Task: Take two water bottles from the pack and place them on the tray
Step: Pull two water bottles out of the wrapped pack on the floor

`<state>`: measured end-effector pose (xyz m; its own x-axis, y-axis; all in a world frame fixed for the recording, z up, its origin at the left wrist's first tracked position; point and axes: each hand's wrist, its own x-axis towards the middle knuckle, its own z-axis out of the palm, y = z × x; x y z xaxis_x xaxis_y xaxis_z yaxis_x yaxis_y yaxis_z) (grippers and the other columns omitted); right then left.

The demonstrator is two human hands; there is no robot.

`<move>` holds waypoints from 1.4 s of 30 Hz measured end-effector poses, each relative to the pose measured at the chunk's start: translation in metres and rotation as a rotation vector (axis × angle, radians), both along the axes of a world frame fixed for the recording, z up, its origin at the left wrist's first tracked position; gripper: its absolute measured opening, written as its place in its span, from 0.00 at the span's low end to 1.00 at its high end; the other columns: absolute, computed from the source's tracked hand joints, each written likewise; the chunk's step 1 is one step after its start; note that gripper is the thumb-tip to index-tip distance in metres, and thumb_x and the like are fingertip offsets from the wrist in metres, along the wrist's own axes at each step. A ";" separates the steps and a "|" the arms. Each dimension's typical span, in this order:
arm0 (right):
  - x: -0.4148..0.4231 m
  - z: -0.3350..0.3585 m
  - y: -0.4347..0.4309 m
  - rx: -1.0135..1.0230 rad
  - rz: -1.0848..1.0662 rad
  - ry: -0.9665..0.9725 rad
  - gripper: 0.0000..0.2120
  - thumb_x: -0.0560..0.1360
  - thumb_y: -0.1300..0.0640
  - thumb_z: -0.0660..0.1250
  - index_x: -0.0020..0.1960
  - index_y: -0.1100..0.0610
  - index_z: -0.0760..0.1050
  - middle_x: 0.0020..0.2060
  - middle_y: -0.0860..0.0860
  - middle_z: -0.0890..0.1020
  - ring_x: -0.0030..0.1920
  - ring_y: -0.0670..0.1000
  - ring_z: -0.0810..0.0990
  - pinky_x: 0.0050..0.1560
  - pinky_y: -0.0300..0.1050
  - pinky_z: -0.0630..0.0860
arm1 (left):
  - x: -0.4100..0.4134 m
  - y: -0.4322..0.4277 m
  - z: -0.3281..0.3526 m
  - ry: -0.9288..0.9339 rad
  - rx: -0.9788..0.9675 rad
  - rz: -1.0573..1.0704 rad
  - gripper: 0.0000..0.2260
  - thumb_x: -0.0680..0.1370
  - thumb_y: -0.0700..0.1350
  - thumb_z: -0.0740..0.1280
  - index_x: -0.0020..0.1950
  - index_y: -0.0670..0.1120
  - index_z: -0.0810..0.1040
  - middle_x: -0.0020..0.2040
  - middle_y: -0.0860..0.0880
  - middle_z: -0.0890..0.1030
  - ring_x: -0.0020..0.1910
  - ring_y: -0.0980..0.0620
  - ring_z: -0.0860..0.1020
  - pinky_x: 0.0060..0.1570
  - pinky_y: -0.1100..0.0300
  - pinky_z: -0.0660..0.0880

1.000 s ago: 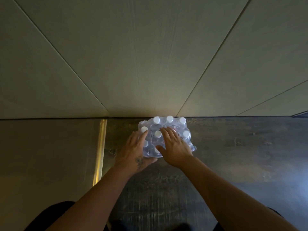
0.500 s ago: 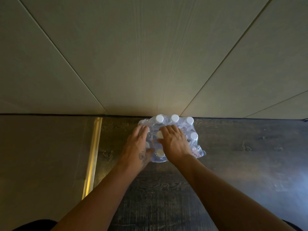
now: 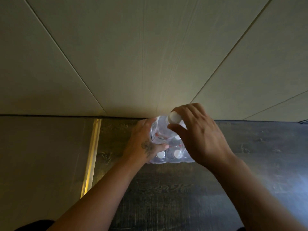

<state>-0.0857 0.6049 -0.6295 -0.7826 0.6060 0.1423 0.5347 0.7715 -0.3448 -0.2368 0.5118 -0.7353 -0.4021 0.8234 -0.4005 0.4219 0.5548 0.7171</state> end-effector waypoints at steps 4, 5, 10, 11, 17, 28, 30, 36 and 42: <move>-0.008 0.022 0.004 -0.010 0.037 0.008 0.13 0.81 0.51 0.70 0.60 0.60 0.80 0.55 0.55 0.84 0.55 0.58 0.78 0.50 0.54 0.76 | 0.006 0.001 0.004 -0.120 0.005 0.074 0.42 0.71 0.58 0.84 0.81 0.53 0.69 0.81 0.47 0.75 0.79 0.44 0.73 0.75 0.49 0.70; -0.010 0.026 0.006 -0.021 0.034 -0.002 0.13 0.82 0.52 0.70 0.61 0.60 0.80 0.55 0.56 0.84 0.56 0.58 0.78 0.51 0.55 0.76 | 0.005 0.001 0.006 -0.132 0.028 0.084 0.40 0.71 0.58 0.84 0.78 0.53 0.72 0.78 0.48 0.77 0.77 0.44 0.76 0.74 0.51 0.72; -0.007 0.027 0.009 -0.028 0.032 0.060 0.15 0.82 0.51 0.70 0.63 0.60 0.80 0.56 0.55 0.85 0.57 0.57 0.79 0.54 0.54 0.76 | -0.001 0.004 0.018 -0.246 0.092 0.072 0.36 0.72 0.53 0.84 0.77 0.49 0.74 0.75 0.47 0.81 0.74 0.44 0.79 0.75 0.40 0.74; -0.007 0.025 0.010 -0.045 0.029 0.114 0.16 0.82 0.49 0.70 0.62 0.59 0.81 0.56 0.54 0.85 0.57 0.56 0.79 0.54 0.51 0.77 | -0.002 0.005 0.020 -0.259 0.120 0.072 0.35 0.72 0.51 0.84 0.76 0.49 0.75 0.73 0.47 0.82 0.73 0.45 0.80 0.75 0.40 0.75; -0.007 -0.012 0.024 -0.526 -0.296 0.295 0.31 0.83 0.33 0.53 0.59 0.57 0.81 0.52 0.55 0.87 0.54 0.56 0.84 0.54 0.55 0.82 | -0.010 0.003 0.020 -0.224 0.251 0.096 0.31 0.68 0.54 0.86 0.68 0.57 0.79 0.56 0.68 0.84 0.53 0.74 0.80 0.52 0.76 0.73; 0.003 -0.105 0.023 -0.425 -0.202 -0.375 0.23 0.80 0.50 0.74 0.73 0.51 0.76 0.70 0.54 0.81 0.68 0.56 0.80 0.69 0.58 0.79 | -0.027 -0.009 0.015 -0.231 0.257 0.161 0.25 0.66 0.58 0.85 0.56 0.75 0.77 0.53 0.80 0.82 0.53 0.79 0.80 0.53 0.66 0.76; 0.003 -0.114 0.024 -0.400 -0.221 -0.400 0.23 0.79 0.52 0.75 0.73 0.52 0.76 0.70 0.54 0.81 0.68 0.56 0.80 0.69 0.56 0.79 | -0.028 -0.010 0.011 -0.239 0.273 0.166 0.26 0.67 0.57 0.86 0.57 0.75 0.78 0.56 0.74 0.85 0.55 0.73 0.82 0.54 0.64 0.78; 0.004 -0.129 0.025 -0.340 -0.247 -0.353 0.20 0.78 0.56 0.77 0.69 0.54 0.81 0.67 0.54 0.81 0.64 0.54 0.81 0.65 0.51 0.81 | -0.030 -0.011 0.005 -0.249 0.290 0.165 0.28 0.66 0.56 0.86 0.60 0.71 0.77 0.62 0.66 0.84 0.63 0.61 0.82 0.62 0.56 0.80; 0.003 -0.114 0.026 -0.303 -0.290 -0.246 0.19 0.77 0.58 0.78 0.67 0.54 0.83 0.64 0.53 0.82 0.60 0.56 0.84 0.58 0.49 0.81 | -0.032 -0.010 0.006 -0.248 0.260 0.158 0.26 0.68 0.55 0.86 0.59 0.69 0.78 0.55 0.73 0.85 0.56 0.73 0.82 0.60 0.60 0.80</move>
<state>-0.0826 0.6305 -0.7435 -0.5633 0.7899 -0.2424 0.8068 0.4627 -0.3674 -0.2688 0.5021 -0.7296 -0.4497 0.8457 -0.2875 0.1418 0.3854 0.9118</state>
